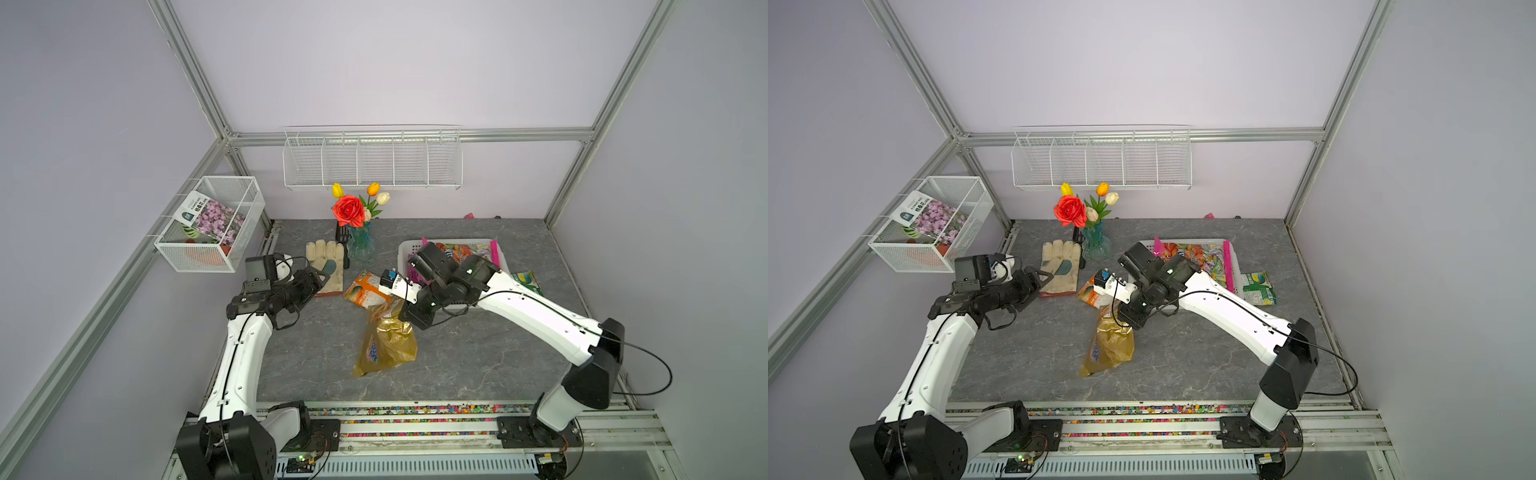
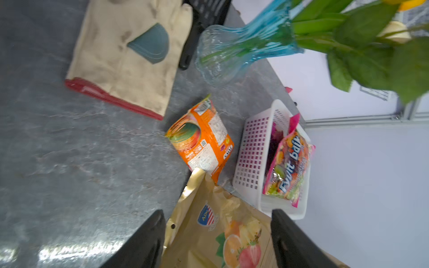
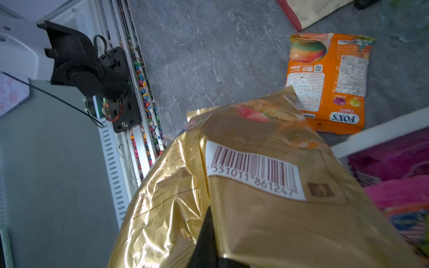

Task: Put the candies in the basket
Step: Pick up the candy at the center of the board.

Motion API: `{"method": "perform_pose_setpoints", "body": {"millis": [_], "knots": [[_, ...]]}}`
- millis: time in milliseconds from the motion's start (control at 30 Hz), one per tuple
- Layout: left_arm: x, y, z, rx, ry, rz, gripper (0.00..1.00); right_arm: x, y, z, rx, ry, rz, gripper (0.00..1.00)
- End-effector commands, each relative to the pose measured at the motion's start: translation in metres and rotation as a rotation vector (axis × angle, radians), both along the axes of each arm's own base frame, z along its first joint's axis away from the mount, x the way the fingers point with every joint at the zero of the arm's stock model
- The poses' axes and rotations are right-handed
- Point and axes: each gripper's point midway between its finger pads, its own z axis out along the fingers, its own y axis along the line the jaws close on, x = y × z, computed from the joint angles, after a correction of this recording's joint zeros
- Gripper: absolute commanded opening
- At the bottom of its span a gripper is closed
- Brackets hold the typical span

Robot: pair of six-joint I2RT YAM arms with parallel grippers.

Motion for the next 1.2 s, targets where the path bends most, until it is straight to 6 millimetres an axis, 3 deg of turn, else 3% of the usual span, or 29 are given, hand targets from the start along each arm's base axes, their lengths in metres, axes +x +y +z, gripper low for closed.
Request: {"method": "perform_pose_setpoints", "body": {"millis": [0,200,333,433,600,800,1000,1167], "knots": [[0.000,-0.027,0.021,-0.022,-0.094,-0.147,0.75,0.000,-0.025,0.037,-0.049,-0.164,0.098,0.00],[-0.008,-0.070,0.040,-0.014,-0.250,-0.291,0.75,0.006,-0.058,0.070,-0.123,-0.333,0.098,0.00],[-0.021,-0.097,0.057,0.023,-0.404,-0.429,0.79,-0.001,-0.081,0.085,-0.174,-0.405,0.140,0.00],[-0.040,-0.125,0.066,0.076,-0.554,-0.579,0.82,0.004,-0.100,0.091,-0.227,-0.504,0.144,0.00],[-0.082,-0.173,0.051,0.175,-0.851,-0.892,0.82,0.000,-0.122,0.101,-0.251,-0.672,0.214,0.00],[-0.139,-0.213,0.060,0.168,-1.198,-1.213,0.83,-0.017,-0.126,0.098,-0.177,-0.796,0.339,0.00],[-0.147,-0.234,0.073,0.154,-1.312,-1.314,0.82,-0.036,-0.120,0.092,-0.083,-0.804,0.416,0.00],[-0.166,-0.253,0.064,0.026,-1.275,-1.443,0.81,-0.038,-0.118,0.087,-0.075,-0.778,0.411,0.00]]}}
